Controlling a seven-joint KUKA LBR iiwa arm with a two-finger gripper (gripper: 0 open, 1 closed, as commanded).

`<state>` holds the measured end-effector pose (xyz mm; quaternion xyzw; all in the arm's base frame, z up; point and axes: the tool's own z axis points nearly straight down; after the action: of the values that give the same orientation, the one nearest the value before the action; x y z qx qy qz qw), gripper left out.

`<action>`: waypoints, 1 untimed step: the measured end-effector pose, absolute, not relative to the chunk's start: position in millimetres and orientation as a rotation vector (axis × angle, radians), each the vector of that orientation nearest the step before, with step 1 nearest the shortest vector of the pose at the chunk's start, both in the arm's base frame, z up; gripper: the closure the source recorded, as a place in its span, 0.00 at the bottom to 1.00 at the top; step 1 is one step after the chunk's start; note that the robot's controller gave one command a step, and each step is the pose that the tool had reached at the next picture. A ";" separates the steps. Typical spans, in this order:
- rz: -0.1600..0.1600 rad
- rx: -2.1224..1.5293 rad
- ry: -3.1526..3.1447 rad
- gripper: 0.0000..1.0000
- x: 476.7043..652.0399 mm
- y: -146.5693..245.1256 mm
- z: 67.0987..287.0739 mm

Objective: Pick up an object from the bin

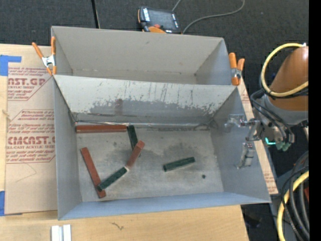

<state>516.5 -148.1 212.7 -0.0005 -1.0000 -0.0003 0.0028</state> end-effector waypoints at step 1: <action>-0.006 0.074 -3.134 0.00 513.7 -85.7 118.9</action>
Offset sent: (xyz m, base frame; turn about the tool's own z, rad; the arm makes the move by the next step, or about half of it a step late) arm -0.0012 0.0583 -0.0888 -0.0435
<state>513.7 -85.7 118.9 0.0236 -0.9997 -0.0020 0.0036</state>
